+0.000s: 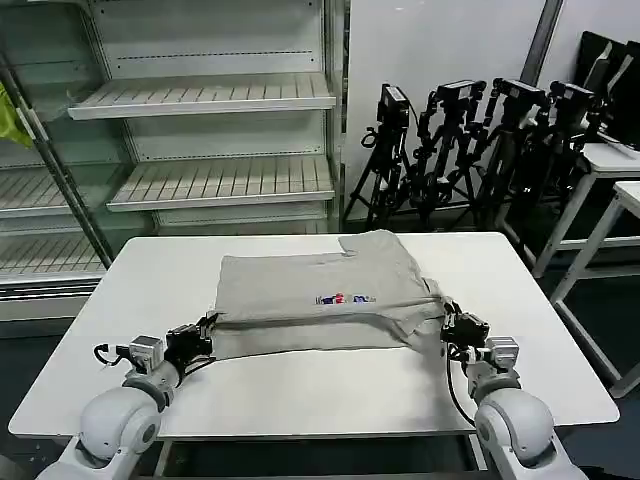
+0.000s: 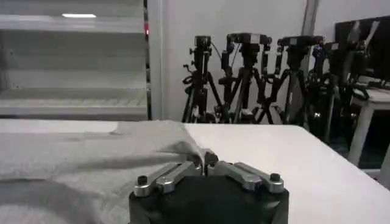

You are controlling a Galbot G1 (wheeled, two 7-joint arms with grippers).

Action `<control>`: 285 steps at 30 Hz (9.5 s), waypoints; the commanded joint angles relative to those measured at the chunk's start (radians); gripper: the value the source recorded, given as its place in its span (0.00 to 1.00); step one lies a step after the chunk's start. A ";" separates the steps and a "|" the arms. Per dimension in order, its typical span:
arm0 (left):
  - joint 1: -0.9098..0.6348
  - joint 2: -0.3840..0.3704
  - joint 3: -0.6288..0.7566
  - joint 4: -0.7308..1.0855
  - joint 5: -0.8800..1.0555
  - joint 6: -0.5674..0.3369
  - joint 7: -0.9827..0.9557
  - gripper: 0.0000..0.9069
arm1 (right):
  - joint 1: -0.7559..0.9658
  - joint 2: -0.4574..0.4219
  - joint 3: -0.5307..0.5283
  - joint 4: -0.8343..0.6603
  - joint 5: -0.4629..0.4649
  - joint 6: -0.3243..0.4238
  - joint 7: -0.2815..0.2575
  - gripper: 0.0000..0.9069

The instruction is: Fold and organize the clothes.

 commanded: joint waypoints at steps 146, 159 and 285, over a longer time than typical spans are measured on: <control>-0.351 -0.080 0.200 0.266 -0.040 0.003 -0.162 1.00 | 0.662 0.048 -0.343 -0.505 0.144 -0.135 0.232 1.00; -0.404 -0.075 0.232 0.352 -0.123 0.005 -0.180 1.00 | 0.745 0.086 -0.362 -0.696 0.218 -0.137 0.190 1.00; 0.258 -0.031 -0.074 -0.217 -0.009 -0.037 -0.078 1.00 | -0.224 -0.047 0.058 0.222 -0.011 -0.006 0.045 1.00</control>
